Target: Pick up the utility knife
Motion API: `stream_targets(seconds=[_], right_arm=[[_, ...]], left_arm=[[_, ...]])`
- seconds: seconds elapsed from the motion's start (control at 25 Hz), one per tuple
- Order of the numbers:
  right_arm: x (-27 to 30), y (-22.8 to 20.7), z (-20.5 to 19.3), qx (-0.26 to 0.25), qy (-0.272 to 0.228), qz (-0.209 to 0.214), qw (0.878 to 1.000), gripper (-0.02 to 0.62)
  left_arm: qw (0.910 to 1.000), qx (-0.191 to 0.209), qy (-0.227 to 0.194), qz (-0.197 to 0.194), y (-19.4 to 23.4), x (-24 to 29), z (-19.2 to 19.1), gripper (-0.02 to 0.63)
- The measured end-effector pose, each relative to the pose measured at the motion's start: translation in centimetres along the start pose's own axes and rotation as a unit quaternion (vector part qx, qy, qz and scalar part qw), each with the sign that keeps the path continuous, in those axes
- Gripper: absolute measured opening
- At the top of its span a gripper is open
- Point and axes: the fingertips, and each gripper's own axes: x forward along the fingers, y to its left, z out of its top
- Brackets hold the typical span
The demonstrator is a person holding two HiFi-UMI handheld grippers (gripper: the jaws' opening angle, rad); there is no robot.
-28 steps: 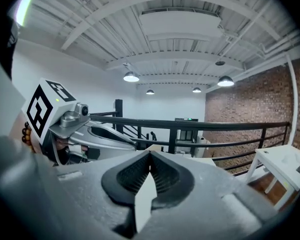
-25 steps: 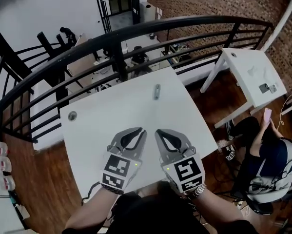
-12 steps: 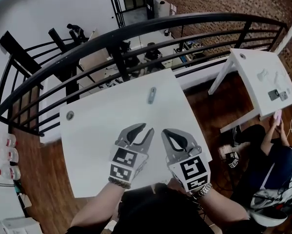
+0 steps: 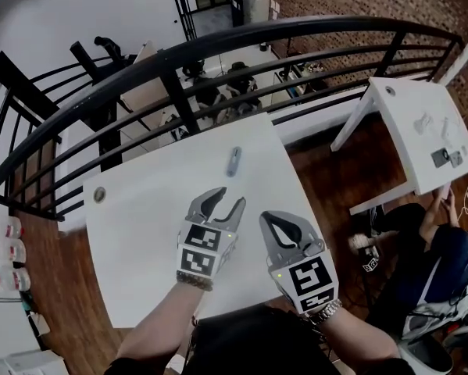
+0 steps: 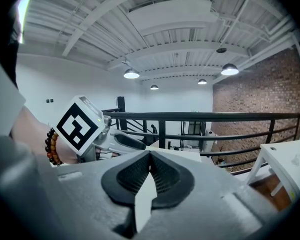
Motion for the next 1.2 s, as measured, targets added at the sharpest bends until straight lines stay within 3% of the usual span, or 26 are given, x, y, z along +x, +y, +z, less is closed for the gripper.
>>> stream_targets(seconds=[0.28, 0.52, 1.2], right_arm=[[4.2, -2.8, -2.2, 0.007, 0.031, 0.006, 0.999, -0.008], [7.4, -5.5, -5.1, 0.03, 0.06, 0.011, 0.998, -0.008], [12.7, -8.2, -7.5, 0.062, 0.088, 0.012, 0.994, -0.008]], left_arm=[[0.9996, -0.021, 0.008, 0.018, 3.6, 6.3, -1.0, 0.206], [0.9981, -0.015, 0.028, 0.054, 6.9, 12.1, -2.0, 0.236], [0.9925, -0.01, 0.098, 0.072, 11.3, 20.1, -5.6, 0.262]])
